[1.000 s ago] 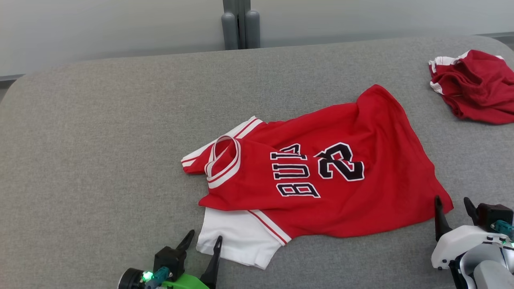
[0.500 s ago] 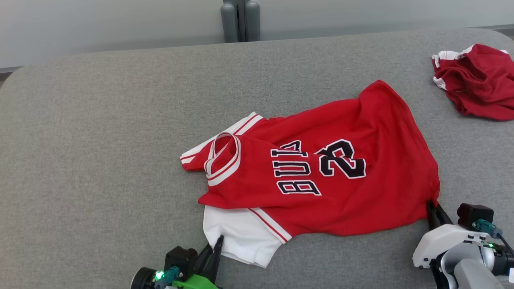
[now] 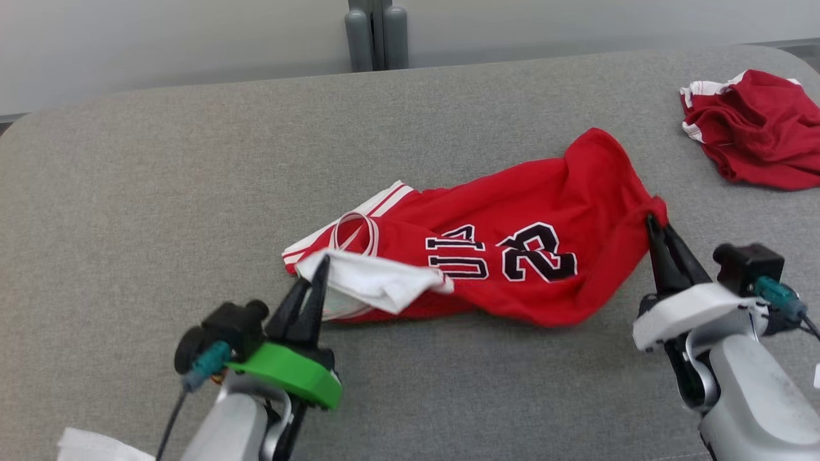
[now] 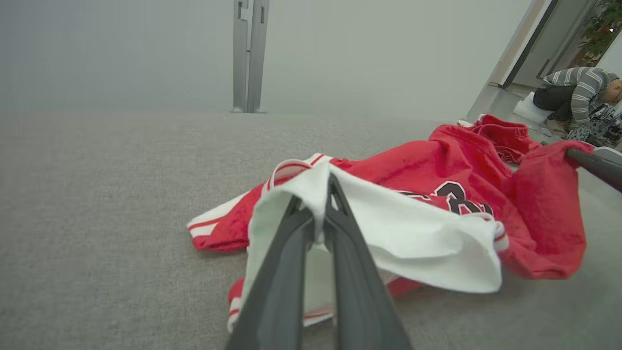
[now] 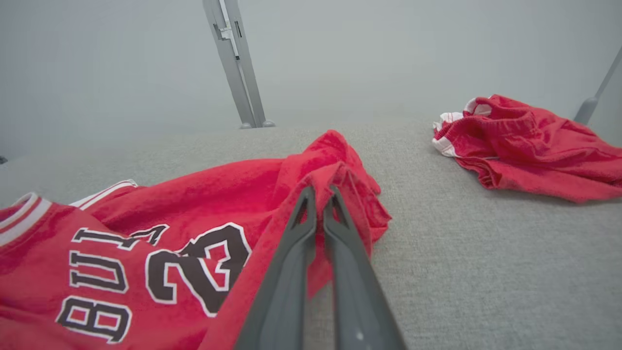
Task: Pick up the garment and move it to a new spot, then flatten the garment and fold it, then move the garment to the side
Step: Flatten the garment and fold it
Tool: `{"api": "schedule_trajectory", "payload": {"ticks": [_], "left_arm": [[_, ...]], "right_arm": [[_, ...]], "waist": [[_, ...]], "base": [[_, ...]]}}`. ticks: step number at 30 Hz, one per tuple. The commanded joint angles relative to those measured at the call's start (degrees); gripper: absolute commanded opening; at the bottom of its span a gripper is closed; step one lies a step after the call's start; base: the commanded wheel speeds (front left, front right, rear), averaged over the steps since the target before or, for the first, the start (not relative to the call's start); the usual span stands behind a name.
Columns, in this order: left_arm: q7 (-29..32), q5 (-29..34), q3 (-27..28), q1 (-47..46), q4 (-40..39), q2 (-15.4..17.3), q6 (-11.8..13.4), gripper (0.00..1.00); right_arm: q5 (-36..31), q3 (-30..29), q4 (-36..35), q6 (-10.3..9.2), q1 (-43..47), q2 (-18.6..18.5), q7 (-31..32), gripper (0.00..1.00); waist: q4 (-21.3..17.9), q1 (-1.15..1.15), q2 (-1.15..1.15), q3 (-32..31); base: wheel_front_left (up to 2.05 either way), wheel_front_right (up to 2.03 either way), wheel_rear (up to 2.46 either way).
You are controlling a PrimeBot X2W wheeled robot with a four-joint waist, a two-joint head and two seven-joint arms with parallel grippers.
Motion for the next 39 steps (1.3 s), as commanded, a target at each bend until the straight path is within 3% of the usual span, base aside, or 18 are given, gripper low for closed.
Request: {"api": "schedule_trajectory", "payload": {"ticks": [1, 8, 15, 21, 26, 32, 39], "left_arm": [[0.03, -0.73, 0.6, -3.21, -0.57, 1.26, -0.12, 0.0], [0.37, -3.68, -1.87, -20.46, 2.21, 5.73, -0.11, 0.0], [4.75, -11.54, -4.13, -44.74, 10.5, 9.13, -0.1, 0.0], [5.88, -14.92, -2.98, -64.92, 19.77, 10.61, -0.11, 0.0], [4.99, -16.31, -1.98, -78.65, 27.17, 9.92, -0.06, 0.0], [4.2, -15.16, -4.17, -89.24, 32.67, 9.62, -0.05, 0.0], [2.93, -16.35, -5.59, -94.0, 36.62, 8.14, -0.05, 0.0]], "right_arm": [[1.19, 0.75, -1.01, -0.02, -2.51, -0.5, 0.01, 0.0], [6.0, 4.57, 1.43, -0.02, -16.46, -2.51, 0.23, 0.0], [13.24, 5.14, 9.33, -0.02, -39.26, -3.51, 4.28, 0.0], [15.56, 4.87, 17.53, -0.02, -58.37, -4.2, 6.64, 0.0], [16.17, 3.9, 24.98, -0.02, -70.76, -3.77, 5.37, 0.0], [16.27, 5.69, 30.02, -0.02, -79.25, -2.63, 3.56, 0.0], [17.96, 9.04, 32.78, -0.02, -82.07, -2.0, 2.4, 0.0]], "waist": [[-0.13, 0.0, 0.0, 0.45], [0.18, 0.0, 0.0, 4.54], [0.69, 0.0, 0.0, 13.32], [0.6, 0.0, 0.0, 18.79], [0.05, 0.0, 0.0, 19.94], [-0.95, 0.0, 0.0, 19.97], [-1.25, 0.0, 0.0, 21.46]], "base": [[0.0, 0.0, 0.0], [0.0, 0.0, 0.0], [0.0, 0.0, 0.0], [0.0, 0.0, 0.0], [0.0, 0.0, 0.0], [0.0, 0.0, 0.0], [0.0, 0.0, 0.0]]}}
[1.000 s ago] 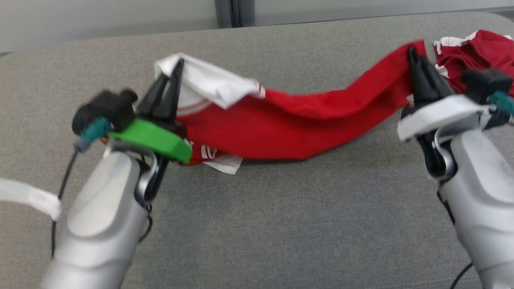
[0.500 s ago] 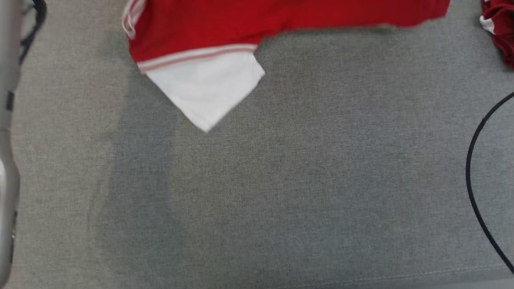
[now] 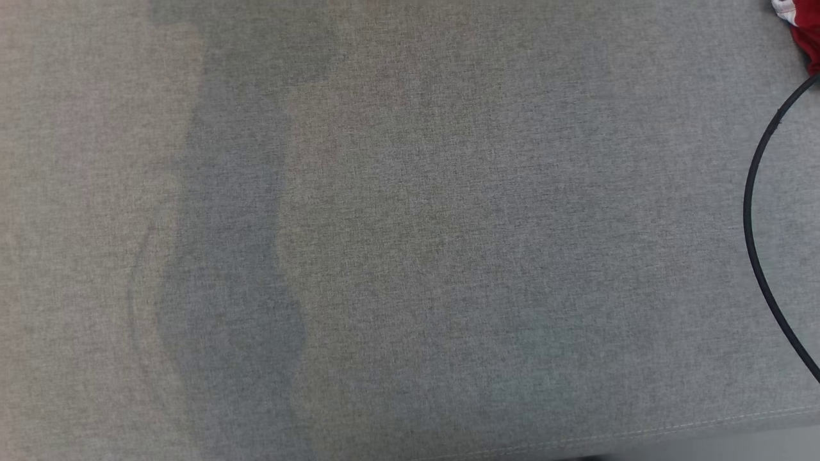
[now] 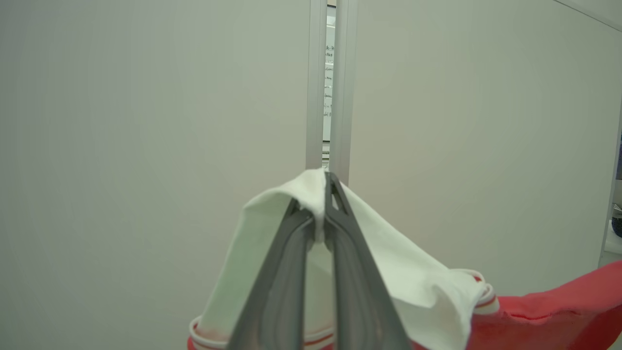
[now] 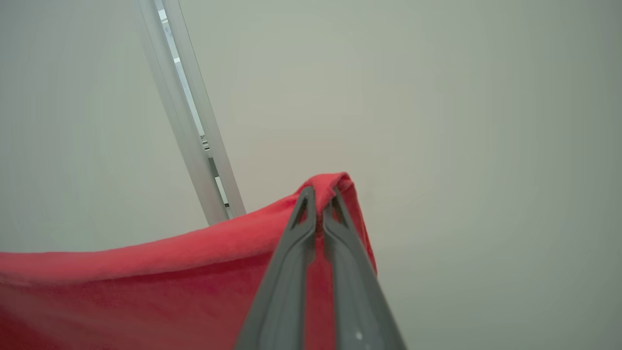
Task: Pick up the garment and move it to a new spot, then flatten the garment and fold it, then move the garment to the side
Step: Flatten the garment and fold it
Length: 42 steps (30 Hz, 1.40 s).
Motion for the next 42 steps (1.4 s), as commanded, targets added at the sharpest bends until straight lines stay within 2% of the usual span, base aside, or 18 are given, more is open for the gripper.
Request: {"api": "schedule_trajectory", "payload": {"ticks": [1, 8, 14, 19, 24, 32, 36, 40, 42], "left_arm": [[-0.55, -1.03, -0.31, -0.42, 0.63, -0.26, 0.03, 0.0], [-1.78, -3.13, -3.03, 4.6, 1.4, 0.52, 0.03, 0.0], [-3.02, -7.77, -4.48, 15.49, -3.31, 1.68, 0.03, 0.0], [-3.26, -9.02, 0.19, 29.88, -12.02, 4.25, 0.06, 0.0], [-3.26, -6.53, 7.74, 48.1, -25.46, 4.4, 3.39, 0.0], [-3.27, -2.85, 13.41, 75.52, -43.29, -0.5, 8.06, 0.0], [-3.26, -1.14, 14.74, 87.45, -48.07, -3.36, 9.42, 0.0], [-3.27, 0.16, 13.94, 97.3, -49.51, -5.31, 8.81, 0.0], [-3.27, 0.38, 14.41, 101.39, -50.51, -6.31, 9.29, 0.0]], "right_arm": [[0.91, 0.74, 0.36, -0.02, -0.5, -0.3, -0.62, 0.0], [3.75, 4.41, 0.77, -0.02, 2.6, -0.91, -1.17, 0.0], [6.5, 9.35, -4.86, -0.02, 11.38, -1.62, -2.56, 0.0], [10.17, 10.44, -13.21, -0.02, 23.55, -2.65, -2.9, 0.0], [11.06, 8.76, -22.2, -0.02, 38.11, -3.2, -2.9, 0.0], [11.43, 3.82, -32.04, -0.02, 62.1, -3.55, -2.91, 0.0], [11.37, 0.86, -35.48, -0.02, 73.59, -3.6, -2.91, 0.0], [10.86, -2.62, -37.68, -0.02, 83.51, -3.41, -2.92, 0.0], [9.88, -4.12, -38.74, -0.02, 87.79, -3.4, -2.77, 0.0]], "waist": [[0.1, -0.01, 0.0, 0.8], [0.52, -0.01, 0.0, 2.38], [0.8, -0.01, 0.0, -0.17], [0.2, -0.01, 0.0, -3.98], [-0.48, -0.01, 0.0, -7.51], [0.28, -0.01, 0.0, -12.98], [0.77, -0.01, 0.0, -15.89], [1.58, -0.01, 0.0, -18.36], [1.94, -0.01, 0.0, -19.27]], "base": [[0.0, 0.0, 0.0], [0.0, 0.0, 0.0], [0.0, 0.0, 0.0], [0.0, 0.0, 0.0], [0.0, 0.0, 0.0], [0.0, 0.0, 0.0], [0.0, 0.0, 0.0], [0.0, 0.0, 0.0], [0.0, 0.0, 0.0]]}}
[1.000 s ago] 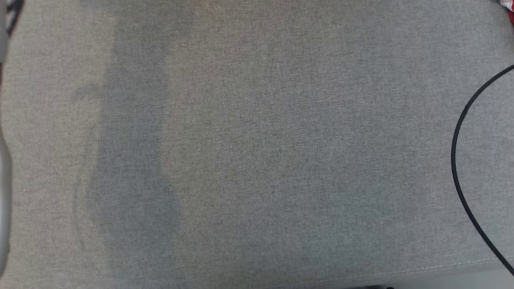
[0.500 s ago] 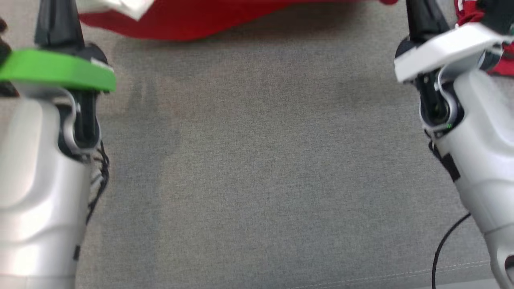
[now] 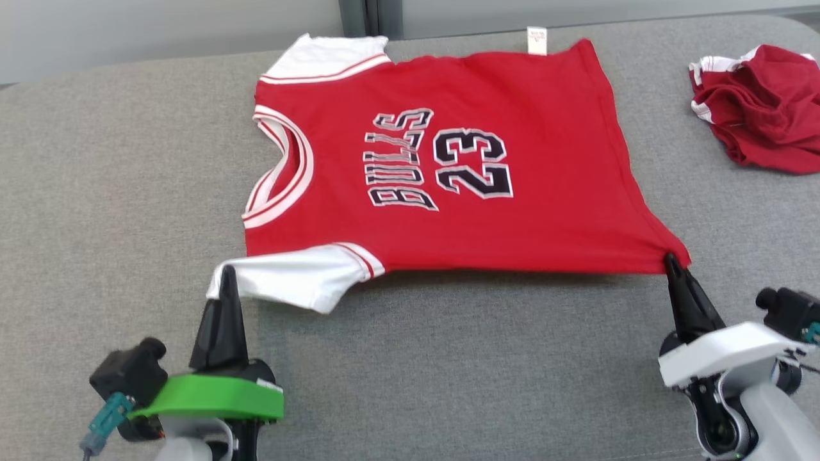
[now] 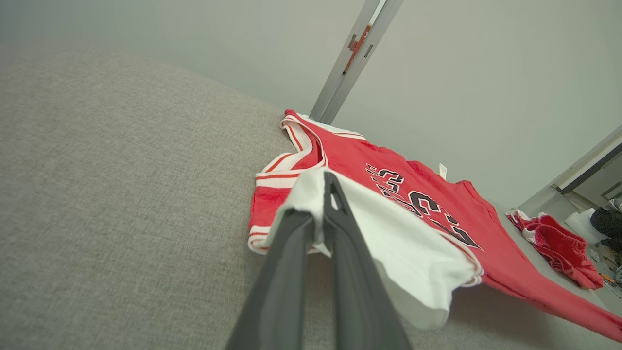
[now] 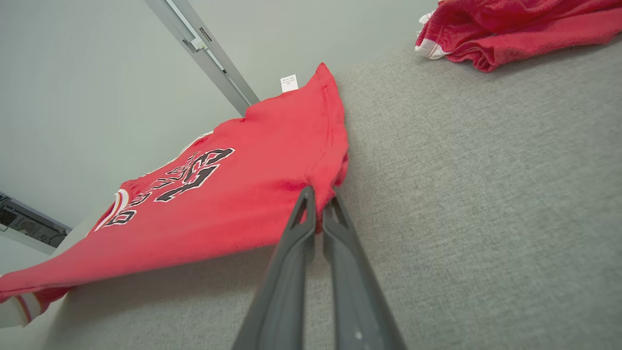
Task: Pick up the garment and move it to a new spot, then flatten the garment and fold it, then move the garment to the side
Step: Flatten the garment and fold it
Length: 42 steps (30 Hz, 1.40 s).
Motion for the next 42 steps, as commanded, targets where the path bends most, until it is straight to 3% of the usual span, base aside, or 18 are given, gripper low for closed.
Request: {"api": "schedule_trajectory", "payload": {"ticks": [1, 10, 19, 30, 42], "left_arm": [[-0.16, 0.19, 0.22, 1.72, -0.4, -0.09, 0.15, 0.0], [-0.17, 2.33, -2.75, 11.26, -0.12, -1.84, -0.98, 0.0], [-0.16, 3.55, -4.39, 12.47, 1.5, -2.2, -2.25, 0.0], [1.5, 7.73, -7.43, 5.33, 4.53, 0.78, -5.04, 0.0], [4.19, 10.2, -9.23, -10.3, 10.02, 3.29, -7.21, 0.0]], "right_arm": [[-0.73, -0.9, -0.66, -0.04, 1.52, -0.18, 0.08, 0.0], [-6.61, -8.1, -6.59, -0.04, 14.06, 1.06, 4.72, 0.0], [-9.9, -15.28, -12.54, -0.06, 21.68, 5.28, 11.6, 0.0], [-14.02, -15.4, -15.28, -0.06, 18.64, 7.26, 17.38, 0.0], [-13.86, -14.37, -14.01, -0.05, 10.17, 6.61, 23.85, 0.0]], "waist": [[1.17, 0.01, 0.0, -2.15], [2.73, 0.01, 0.0, -4.76], [3.15, 0.01, 0.0, -5.64], [1.17, 0.01, 0.0, -5.69], [-1.64, 0.01, 0.0, -2.13]], "base": [[0.0, 0.0, 0.0], [0.0, 0.0, 0.0], [0.0, 0.0, 0.0], [0.0, 0.0, 0.0], [0.0, 0.0, 0.0]]}}
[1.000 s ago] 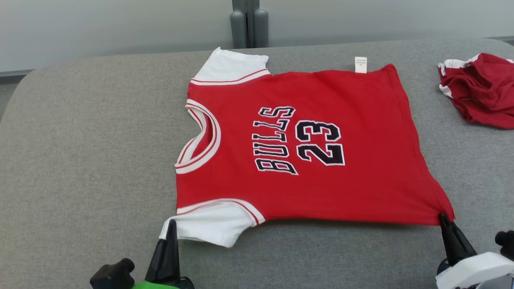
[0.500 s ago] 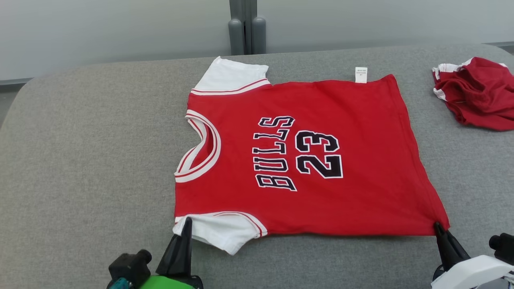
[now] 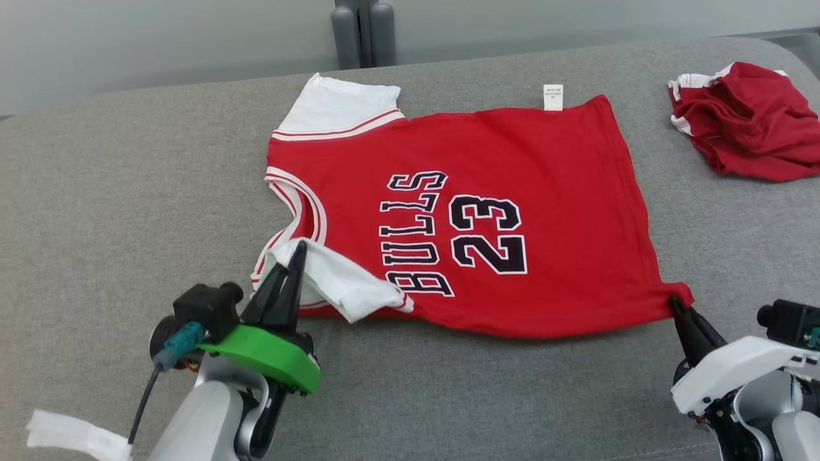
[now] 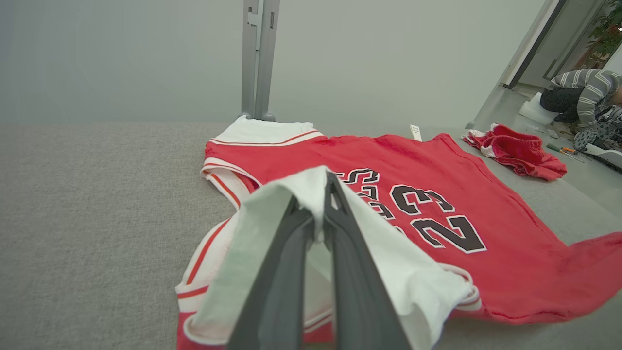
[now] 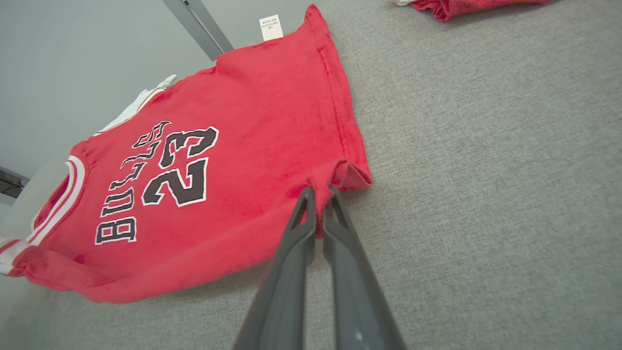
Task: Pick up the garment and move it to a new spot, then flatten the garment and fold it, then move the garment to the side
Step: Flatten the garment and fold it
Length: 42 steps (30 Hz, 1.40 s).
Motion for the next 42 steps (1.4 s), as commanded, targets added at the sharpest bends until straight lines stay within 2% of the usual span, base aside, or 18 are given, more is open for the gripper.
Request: {"api": "schedule_trajectory", "payload": {"ticks": [1, 8, 13, 14, 15, 16, 17, 18, 23, 26, 32, 37, 42], "left_arm": [[0.23, 0.59, -0.09, -2.85, 1.28, 0.4, -0.38, 0.0], [-0.18, 0.66, -1.16, -13.72, 10.33, 0.08, -1.24, 0.0], [-1.37, 0.8, -2.42, -19.29, 18.26, -0.42, -1.57, 0.0], [-1.6, 0.73, -2.56, -19.93, 19.5, -0.52, -1.63, 0.0], [-2.12, 0.72, -2.64, -20.65, 20.93, -0.61, -1.68, 0.0], [-2.48, 0.88, -2.68, -21.17, 21.89, -0.73, -1.72, 0.38], [-2.94, 0.88, -2.65, -21.49, 22.8, -0.95, -1.75, 0.93], [-3.3, 0.76, -2.47, -21.62, 23.48, -1.13, -1.77, 1.0], [-4.19, -0.48, -0.63, -18.92, 24.19, -1.23, -1.92, 1.0], [-4.17, -0.61, 1.25, -16.18, 22.02, -0.62, -1.85, 1.0], [-4.19, 0.36, 3.65, -8.87, 19.68, 0.26, -1.78, 1.0], [-4.17, 0.51, 3.05, -6.44, 21.34, 0.07, -1.88, 1.0], [-4.16, 0.12, 2.9, -8.04, 24.0, -0.16, -1.95, 1.0]], "right_arm": [[0.35, -0.15, 0.77, -0.06, -1.86, -0.55, 0.83, 0.0], [0.39, 1.07, 5.41, -0.05, -10.88, -0.96, 3.48, 0.0], [-0.38, 2.59, 10.4, -0.05, -16.87, -1.45, 2.26, 0.0], [-0.49, 3.05, 11.1, -0.05, -17.62, -1.5, 1.7, 0.42], [-0.27, 3.39, 12.09, -0.05, -18.35, -1.42, 1.1, 1.0], [-0.15, 3.62, 12.62, -0.04, -18.82, -1.54, 0.19, 1.0], [0.01, 3.91, 13.29, -0.05, -19.19, -1.73, -0.8, 1.0], [0.15, 4.21, 13.64, -0.04, -19.35, -1.92, -1.82, 1.0], [-0.73, 7.37, 14.18, -0.04, -17.17, -4.63, -7.1, 1.0], [-1.0, 8.74, 14.37, -0.04, -14.93, -6.31, -9.88, 1.0], [-2.06, 10.37, 16.16, -0.05, -12.04, -7.9, -12.58, 1.0], [-4.27, 11.35, 18.29, -0.05, -13.33, -7.79, -13.55, 1.0], [-6.16, 12.0, 22.4, -0.04, -16.13, -6.94, -13.62, 1.0]], "waist": [[-0.78, 0.0, 0.0, 1.46], [-1.93, 0.0, 0.0, 4.74], [-2.49, 0.0, 0.0, 5.91], [-2.52, 0.0, 0.0, 5.97], [-2.54, 0.0, 0.0, 5.96], [-2.52, 0.0, 0.0, 5.89], [-2.44, 0.0, 0.0, 5.65], [-2.34, 0.0, 0.0, 5.46], [-1.74, 0.0, 0.0, 4.18], [-0.97, 0.0, 0.0, 3.61], [0.03, 0.0, 0.0, 3.27], [0.2, 0.0, 0.0, 3.74], [0.01, 0.0, 0.0, 4.51]], "base": [[0.0, 0.0, 0.0], [0.0, 0.0, 0.0], [0.0, 0.0, 0.0], [0.0, 0.0, 0.0], [0.0, 0.0, 0.0], [0.0, 0.0, 0.0], [0.0, 0.0, 0.0], [0.0, 0.0, 0.0], [0.0, 0.0, 0.0], [0.0, 0.0, 0.0], [0.0, 0.0, 0.0], [0.0, 0.0, 0.0], [0.0, 0.0, 0.0]]}}
